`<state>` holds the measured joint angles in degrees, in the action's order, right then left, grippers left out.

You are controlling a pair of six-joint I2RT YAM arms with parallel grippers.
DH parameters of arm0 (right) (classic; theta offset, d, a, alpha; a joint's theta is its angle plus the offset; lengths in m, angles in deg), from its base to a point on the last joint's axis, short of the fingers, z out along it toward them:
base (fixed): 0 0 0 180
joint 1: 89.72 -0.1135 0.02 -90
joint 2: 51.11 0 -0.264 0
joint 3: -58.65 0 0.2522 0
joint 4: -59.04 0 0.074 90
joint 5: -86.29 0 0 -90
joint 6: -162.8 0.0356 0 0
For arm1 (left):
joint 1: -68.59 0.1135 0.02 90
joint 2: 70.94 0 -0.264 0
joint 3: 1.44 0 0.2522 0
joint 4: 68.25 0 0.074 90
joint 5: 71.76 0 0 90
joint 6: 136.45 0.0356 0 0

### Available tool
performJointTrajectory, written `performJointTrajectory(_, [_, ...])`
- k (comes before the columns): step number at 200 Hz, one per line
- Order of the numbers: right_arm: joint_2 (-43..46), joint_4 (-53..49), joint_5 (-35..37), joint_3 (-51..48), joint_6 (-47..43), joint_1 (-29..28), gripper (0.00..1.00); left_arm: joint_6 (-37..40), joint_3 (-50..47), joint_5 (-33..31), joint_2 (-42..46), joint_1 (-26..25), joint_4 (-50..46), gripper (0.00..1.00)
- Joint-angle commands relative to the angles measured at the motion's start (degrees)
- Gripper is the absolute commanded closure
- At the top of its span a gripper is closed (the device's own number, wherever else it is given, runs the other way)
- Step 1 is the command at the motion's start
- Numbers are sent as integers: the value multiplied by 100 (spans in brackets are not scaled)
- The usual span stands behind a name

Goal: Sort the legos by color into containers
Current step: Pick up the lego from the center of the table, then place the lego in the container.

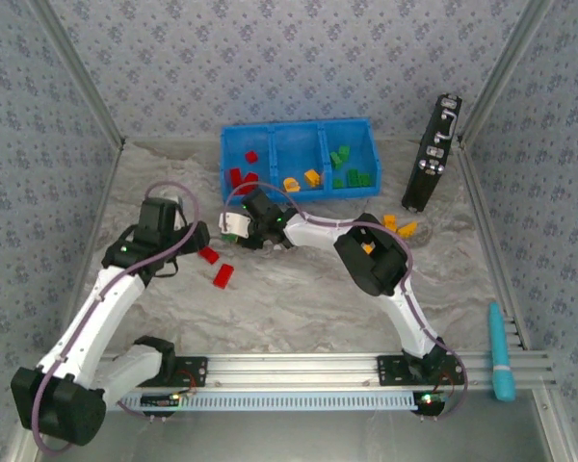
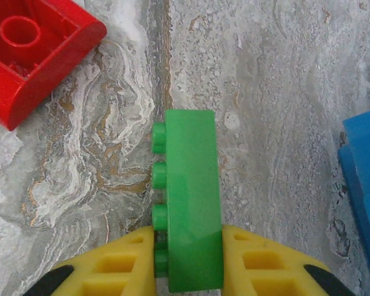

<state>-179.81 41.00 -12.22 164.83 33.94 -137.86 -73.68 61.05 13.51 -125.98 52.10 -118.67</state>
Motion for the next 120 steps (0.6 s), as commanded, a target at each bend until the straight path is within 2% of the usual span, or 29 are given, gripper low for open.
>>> performJointTrajectory(1, [-65,88,10,4,24,31,79,-878,-319,-26,160,38,161,30])
performJointTrajectory(45, [800,370,-207,-815,114,262,84,-1215,-732,66,-277,154,847,30])
performJointTrajectory(76, [1855,432,-337,-1562,299,647,84,-1338,-706,217,-1114,190,1389,30])
performJointTrajectory(120, [3386,513,-522,-2226,519,1314,84,-1432,-387,264,-2338,190,1411,30])
